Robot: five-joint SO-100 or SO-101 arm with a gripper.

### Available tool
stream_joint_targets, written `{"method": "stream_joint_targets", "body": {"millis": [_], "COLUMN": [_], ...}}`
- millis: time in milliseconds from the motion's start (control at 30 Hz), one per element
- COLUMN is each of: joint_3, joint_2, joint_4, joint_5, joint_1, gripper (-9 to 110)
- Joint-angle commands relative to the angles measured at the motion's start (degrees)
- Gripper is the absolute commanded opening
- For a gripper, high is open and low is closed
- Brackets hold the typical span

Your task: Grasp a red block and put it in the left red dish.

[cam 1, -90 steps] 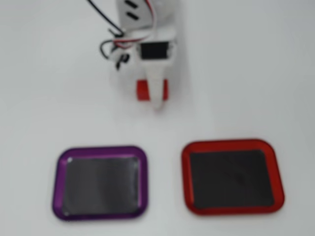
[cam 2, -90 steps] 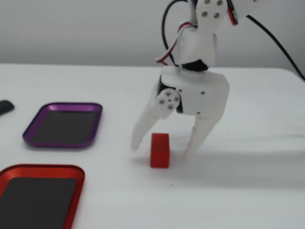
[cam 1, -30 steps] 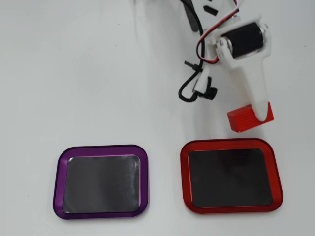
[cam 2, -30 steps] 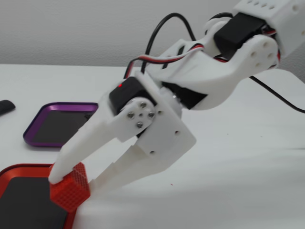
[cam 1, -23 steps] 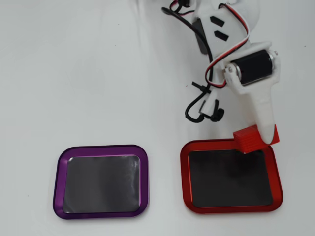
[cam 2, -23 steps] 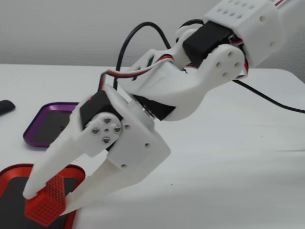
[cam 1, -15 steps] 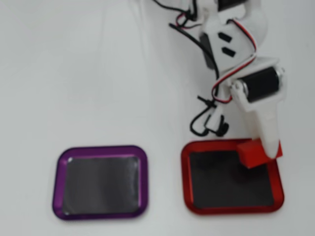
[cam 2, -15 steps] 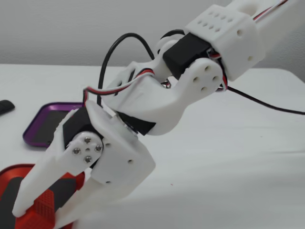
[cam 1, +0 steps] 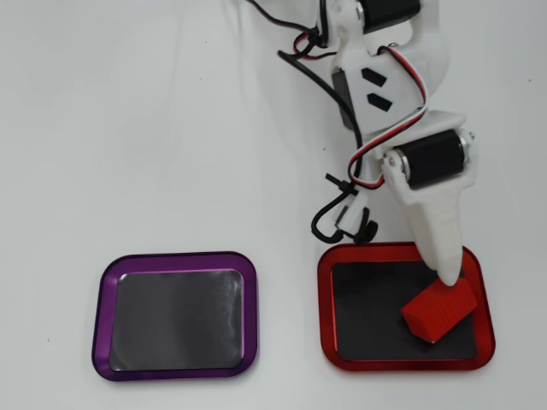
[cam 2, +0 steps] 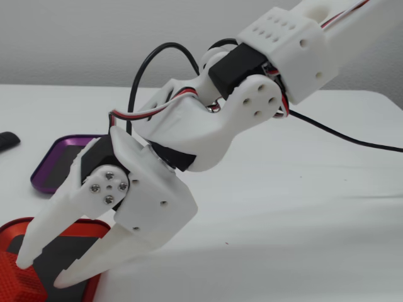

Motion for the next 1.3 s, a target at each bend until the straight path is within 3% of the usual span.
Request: {"method": "stream_joint_targets", "body": {"millis": [0, 300, 667, 833, 1267], "joint_3": [-2.37, -7.29, -5.71, 4.83, 46.85], "joint_2": [1.05, 10.20, 45.53, 62.75, 108.46], "joint_4": [1.23, 20.13, 48.25, 53.26, 52.47], "joint_5": [-0.18, 0.26, -0.44, -0.44, 0.18], "joint_1": [-0.26, -0.35, -0.26, 1.41, 14.68], "gripper": [10, 21, 24, 23, 23]}}
